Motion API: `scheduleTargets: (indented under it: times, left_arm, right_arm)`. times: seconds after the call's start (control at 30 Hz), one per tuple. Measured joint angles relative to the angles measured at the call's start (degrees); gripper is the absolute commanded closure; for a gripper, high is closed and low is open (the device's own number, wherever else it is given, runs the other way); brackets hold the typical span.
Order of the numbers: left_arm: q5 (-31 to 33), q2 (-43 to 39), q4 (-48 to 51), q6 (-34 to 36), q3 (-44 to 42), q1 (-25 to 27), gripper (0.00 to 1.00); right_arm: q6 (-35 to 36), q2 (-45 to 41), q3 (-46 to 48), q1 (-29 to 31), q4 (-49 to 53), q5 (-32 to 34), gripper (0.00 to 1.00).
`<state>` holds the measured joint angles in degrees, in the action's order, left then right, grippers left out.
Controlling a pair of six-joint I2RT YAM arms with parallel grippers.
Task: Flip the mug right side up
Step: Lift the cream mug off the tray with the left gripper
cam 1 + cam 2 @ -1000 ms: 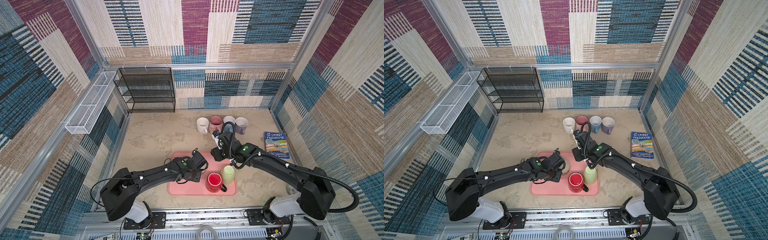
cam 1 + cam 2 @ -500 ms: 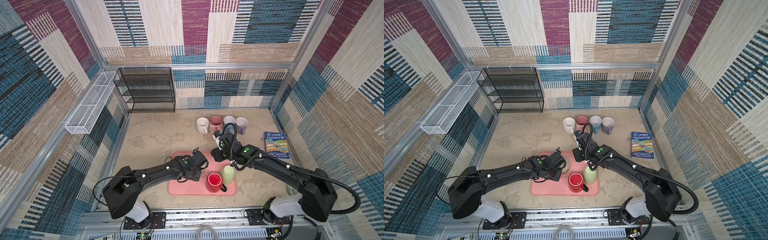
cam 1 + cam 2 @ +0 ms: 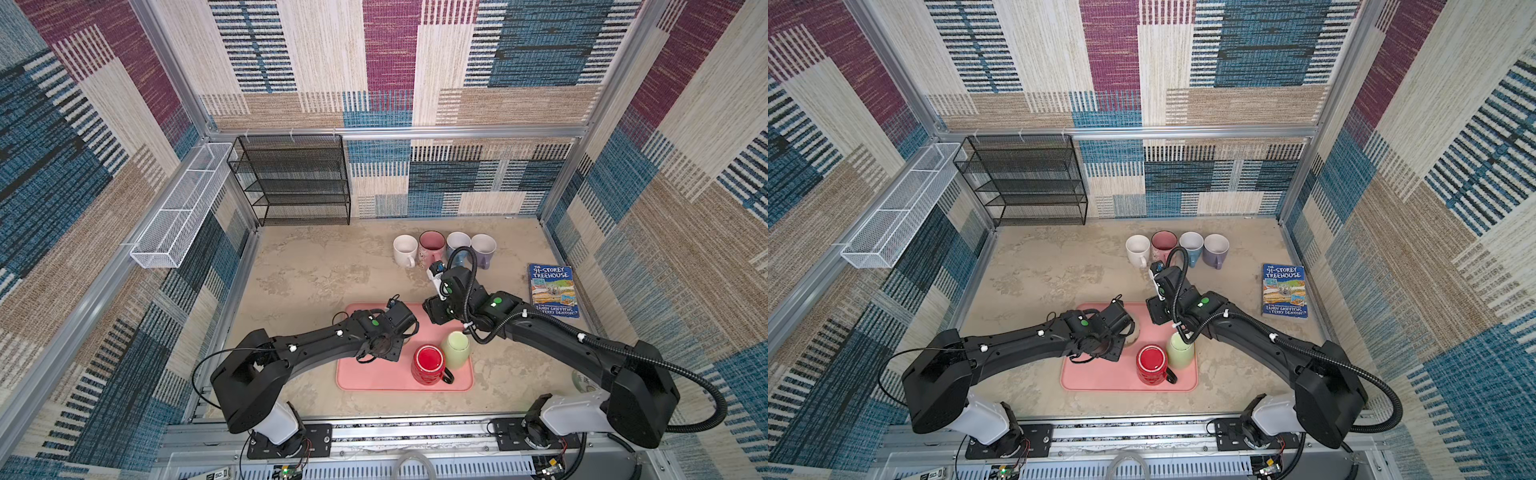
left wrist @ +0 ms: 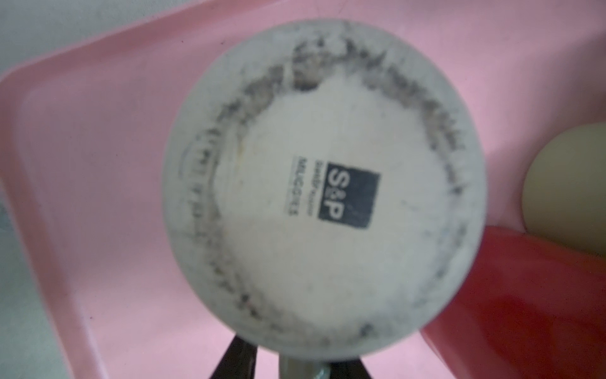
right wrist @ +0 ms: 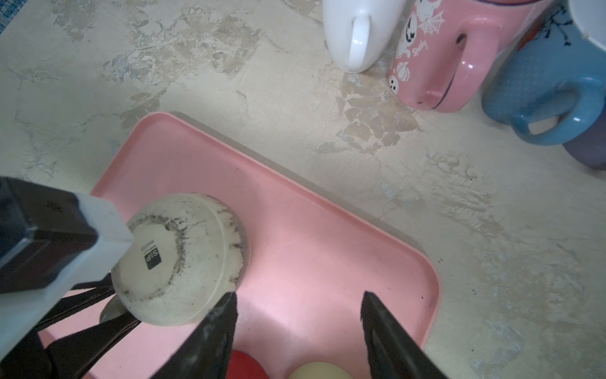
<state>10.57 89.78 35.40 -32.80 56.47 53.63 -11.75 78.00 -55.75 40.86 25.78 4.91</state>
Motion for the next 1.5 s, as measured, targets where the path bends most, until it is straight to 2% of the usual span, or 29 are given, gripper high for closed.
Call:
scheduleTargets:
  times: [0.47,0.73,1.0,1.5]
  left_arm:
    - [1.3,1.4,0.9,1.1,1.8,0.0,0.8]
    - [1.7,1.2,1.5,1.9,2.0,-0.1,1.0]
    - [1.4,-1.3,1.7,4.1,2.2,-0.3,1.0]
    - [-4.1,-8.4,0.1,7.7,-0.9,-5.1,1.0]
  right_arm:
    - [0.0,-0.5,0.6,0.0,-0.2,0.0,0.37]
    - [0.0,-1.1,0.7,0.0,-0.4,0.0,0.37]
    - [-0.2,-2.2,1.6,-0.9,-1.5,-0.9,0.35]
    - [-1.4,-6.7,3.6,-4.9,-4.9,-6.0,0.34]
